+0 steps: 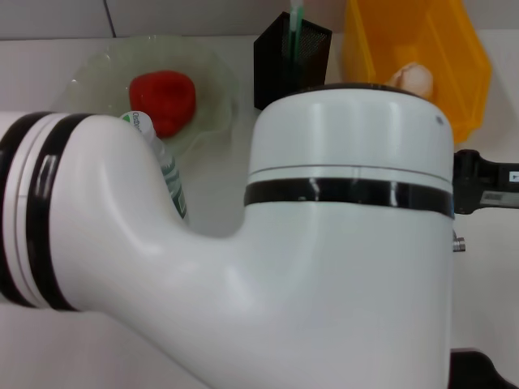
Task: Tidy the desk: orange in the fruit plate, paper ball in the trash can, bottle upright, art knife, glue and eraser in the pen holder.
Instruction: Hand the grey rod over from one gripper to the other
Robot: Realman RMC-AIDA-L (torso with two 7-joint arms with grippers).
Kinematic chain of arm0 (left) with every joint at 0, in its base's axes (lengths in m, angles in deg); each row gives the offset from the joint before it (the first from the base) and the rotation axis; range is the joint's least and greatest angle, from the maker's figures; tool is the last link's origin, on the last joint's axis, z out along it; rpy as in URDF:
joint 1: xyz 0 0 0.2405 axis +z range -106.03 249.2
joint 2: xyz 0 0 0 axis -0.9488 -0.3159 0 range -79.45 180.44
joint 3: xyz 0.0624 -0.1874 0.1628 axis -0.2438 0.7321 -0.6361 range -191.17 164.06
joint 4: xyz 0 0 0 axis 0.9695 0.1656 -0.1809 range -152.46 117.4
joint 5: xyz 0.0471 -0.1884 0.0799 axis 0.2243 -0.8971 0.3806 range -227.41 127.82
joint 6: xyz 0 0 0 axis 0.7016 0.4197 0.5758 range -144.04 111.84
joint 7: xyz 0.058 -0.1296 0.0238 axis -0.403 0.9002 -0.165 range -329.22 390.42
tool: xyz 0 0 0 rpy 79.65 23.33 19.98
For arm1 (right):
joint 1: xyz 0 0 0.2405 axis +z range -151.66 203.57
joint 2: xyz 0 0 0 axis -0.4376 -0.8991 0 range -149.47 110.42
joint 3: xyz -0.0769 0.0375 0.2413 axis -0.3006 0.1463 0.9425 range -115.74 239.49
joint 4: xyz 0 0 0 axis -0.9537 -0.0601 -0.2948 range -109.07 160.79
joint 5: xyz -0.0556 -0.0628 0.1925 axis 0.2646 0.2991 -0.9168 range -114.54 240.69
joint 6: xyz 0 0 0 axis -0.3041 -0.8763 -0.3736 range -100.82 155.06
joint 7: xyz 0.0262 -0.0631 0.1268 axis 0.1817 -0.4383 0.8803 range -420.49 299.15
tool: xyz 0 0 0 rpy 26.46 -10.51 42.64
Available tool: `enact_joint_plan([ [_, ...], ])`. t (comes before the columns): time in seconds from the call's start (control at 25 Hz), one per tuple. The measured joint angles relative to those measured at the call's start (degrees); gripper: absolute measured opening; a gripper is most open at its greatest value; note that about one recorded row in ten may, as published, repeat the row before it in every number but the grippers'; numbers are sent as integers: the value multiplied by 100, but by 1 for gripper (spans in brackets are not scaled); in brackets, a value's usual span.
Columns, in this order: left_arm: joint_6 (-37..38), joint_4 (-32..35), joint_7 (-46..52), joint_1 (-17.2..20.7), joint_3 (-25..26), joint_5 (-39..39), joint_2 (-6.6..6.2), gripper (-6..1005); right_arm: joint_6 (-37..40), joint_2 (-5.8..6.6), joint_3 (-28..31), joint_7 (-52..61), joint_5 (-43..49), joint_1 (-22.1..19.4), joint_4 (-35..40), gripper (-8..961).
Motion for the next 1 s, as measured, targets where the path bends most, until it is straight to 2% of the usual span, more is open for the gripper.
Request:
enact_joint_plan([
  [0.12,-11,-7,-1,10,-1,0,0,257,-53,-74,-26,-85,2,67,4,777],
  [0.32,-22,-22,-6,28,26,2,-1,265,-51,-185,-28,-361,8,14,194,596],
  [0.8,-75,-85,-4,41,58,-34,-9,284,-23,-256,-28,-674,5,-66,234,346],
  [1.0,-226,-195,69,25,79,-82,-10,292,-21,-271,3,-730,-1,-67,239,159],
])
